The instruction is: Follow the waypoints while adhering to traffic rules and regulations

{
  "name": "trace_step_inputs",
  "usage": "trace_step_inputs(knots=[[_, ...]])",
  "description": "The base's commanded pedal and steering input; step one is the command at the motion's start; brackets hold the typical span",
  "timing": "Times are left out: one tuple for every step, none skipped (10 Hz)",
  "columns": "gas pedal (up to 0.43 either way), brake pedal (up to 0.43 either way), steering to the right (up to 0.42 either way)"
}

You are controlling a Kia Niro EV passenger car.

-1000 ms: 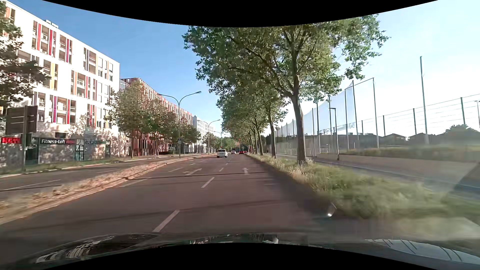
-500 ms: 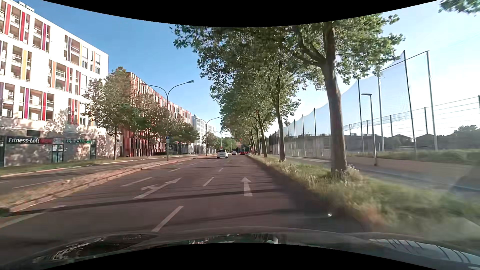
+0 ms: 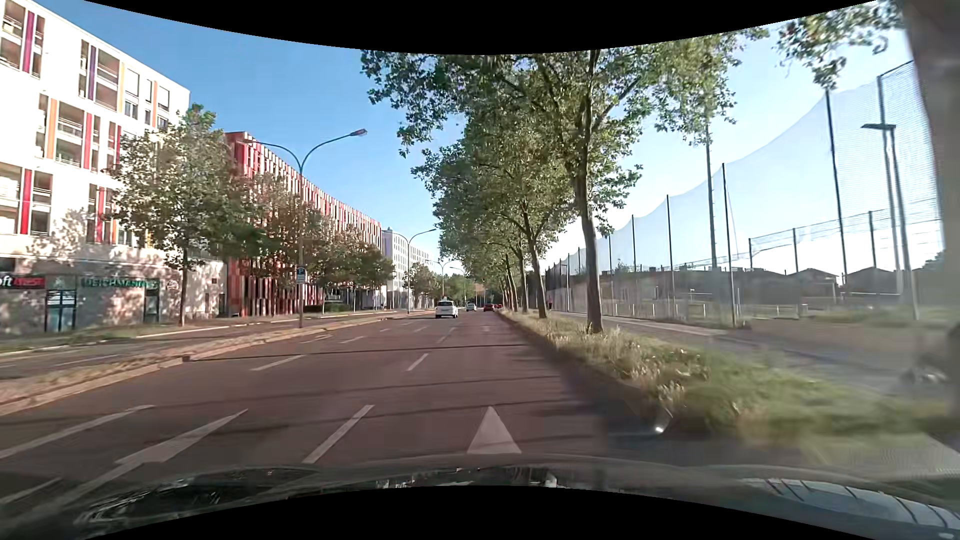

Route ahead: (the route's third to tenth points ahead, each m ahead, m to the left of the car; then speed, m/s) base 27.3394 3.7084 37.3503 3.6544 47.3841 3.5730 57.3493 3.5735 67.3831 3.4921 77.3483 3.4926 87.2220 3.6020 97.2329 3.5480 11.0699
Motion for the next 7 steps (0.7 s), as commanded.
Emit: trace_step_inputs(knots=[[0.087,0.000,-0.008],[0.087,0.000,-0.008],[0.098,0.000,-0.008],[0.098,0.000,-0.008],[0.098,0.000,-0.008],[0.098,0.000,-0.008],[0.118,0.000,-0.008]])
